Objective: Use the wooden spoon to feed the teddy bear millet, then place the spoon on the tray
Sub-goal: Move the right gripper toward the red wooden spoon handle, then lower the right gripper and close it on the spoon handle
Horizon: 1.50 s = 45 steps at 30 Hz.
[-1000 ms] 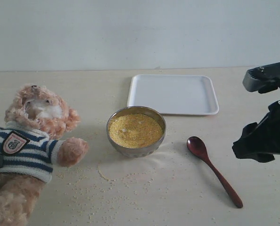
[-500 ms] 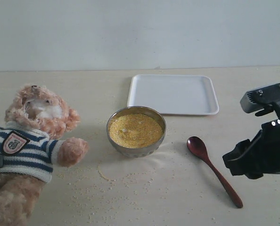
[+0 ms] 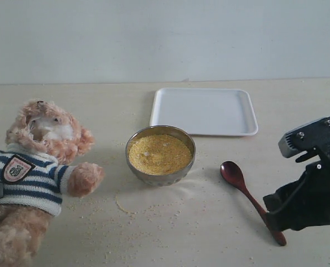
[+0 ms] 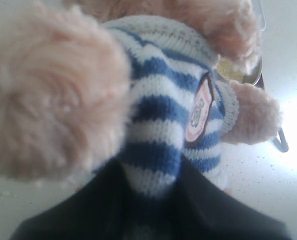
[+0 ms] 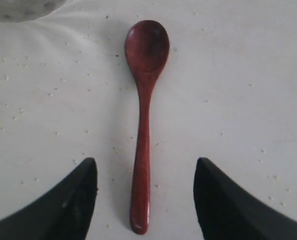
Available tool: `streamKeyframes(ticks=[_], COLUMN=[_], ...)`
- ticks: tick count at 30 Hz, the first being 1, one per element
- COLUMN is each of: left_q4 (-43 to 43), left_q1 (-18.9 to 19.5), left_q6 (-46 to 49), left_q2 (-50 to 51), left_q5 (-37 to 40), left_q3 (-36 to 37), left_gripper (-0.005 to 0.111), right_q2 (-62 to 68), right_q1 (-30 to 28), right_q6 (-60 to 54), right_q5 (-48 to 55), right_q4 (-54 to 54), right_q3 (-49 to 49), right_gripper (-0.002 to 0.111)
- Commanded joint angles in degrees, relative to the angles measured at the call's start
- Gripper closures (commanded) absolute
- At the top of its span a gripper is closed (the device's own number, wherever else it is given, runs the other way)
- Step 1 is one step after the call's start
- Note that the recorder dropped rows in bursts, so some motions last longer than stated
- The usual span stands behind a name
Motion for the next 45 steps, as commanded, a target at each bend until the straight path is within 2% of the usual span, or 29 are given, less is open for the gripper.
streamKeyframes(ticks=[1, 3, 8, 19, 29, 35, 45], left_q4=[-0.8, -0.8, -0.8, -0.8, -0.8, -0.8, -0.8], left_q1=[0.1, 0.1, 0.1, 0.1, 0.1, 0.1, 0.1], left_q6=[0.4, 0.4, 0.4, 0.6, 0.6, 0.6, 0.7], left_q2=[-0.5, -0.5, -0.5, -0.5, -0.5, -0.5, -0.5], left_q5=[0.2, 0.2, 0.2, 0.2, 0.2, 0.2, 0.2], left_q3=[0.1, 0.1, 0.1, 0.1, 0.1, 0.1, 0.1], left_gripper=[0.102, 0.102, 0.102, 0.102, 0.102, 0.102, 0.102], right_q2=[0.3, 0.3, 1.6, 9.6, 13.6, 18.5, 22.2], right_q1=[5.6, 7.3, 7.7, 7.7, 7.7, 7.7, 7.7], right_q6=[-0.6, 1.5, 8.6, 12.2, 30.8, 39.2, 41.3], right_q5=[-5.7, -9.2, -16.1, -19.5, -24.0, -29.3, -32.1], right_q4=[0.7, 0.7, 0.4, -0.6, -22.2, -31.6, -34.3], right_q3=[2.1, 3.3, 5.9, 6.3, 6.3, 6.1, 5.5], right_gripper=[0.052, 0.052, 0.052, 0.052, 0.052, 0.052, 0.052])
